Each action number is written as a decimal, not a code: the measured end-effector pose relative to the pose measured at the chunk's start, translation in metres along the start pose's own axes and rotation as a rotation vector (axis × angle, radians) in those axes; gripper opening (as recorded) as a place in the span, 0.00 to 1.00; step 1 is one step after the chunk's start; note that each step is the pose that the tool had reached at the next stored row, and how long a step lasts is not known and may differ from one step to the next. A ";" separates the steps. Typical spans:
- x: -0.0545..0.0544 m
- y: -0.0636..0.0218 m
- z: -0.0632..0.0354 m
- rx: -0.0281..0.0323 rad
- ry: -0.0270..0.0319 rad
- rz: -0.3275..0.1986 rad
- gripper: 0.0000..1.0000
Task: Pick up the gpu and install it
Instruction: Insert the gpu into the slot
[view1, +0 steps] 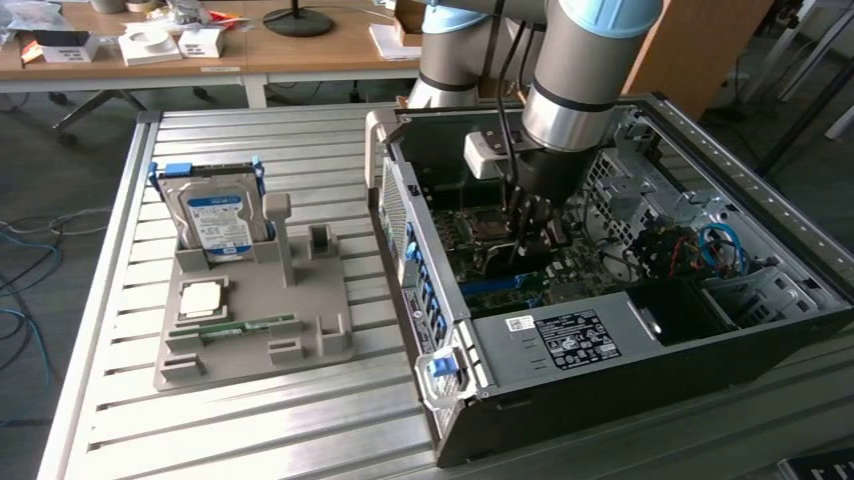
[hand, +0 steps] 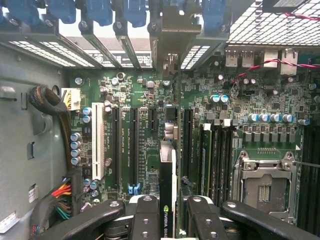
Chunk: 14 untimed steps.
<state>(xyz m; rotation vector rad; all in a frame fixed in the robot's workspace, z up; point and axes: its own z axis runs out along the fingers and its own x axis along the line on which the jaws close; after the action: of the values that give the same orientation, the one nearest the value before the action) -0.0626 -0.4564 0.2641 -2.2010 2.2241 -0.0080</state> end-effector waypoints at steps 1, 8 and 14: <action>0.000 0.0000 0.0000 -0.0001 0.0000 0.000 0.26; 0.000 0.0016 0.0000 0.0000 0.0000 0.000 0.26; 0.000 0.0027 0.0001 0.0000 0.0001 0.000 0.26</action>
<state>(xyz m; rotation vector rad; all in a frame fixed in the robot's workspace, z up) -0.0653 -0.4564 0.2639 -2.2011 2.2241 -0.0081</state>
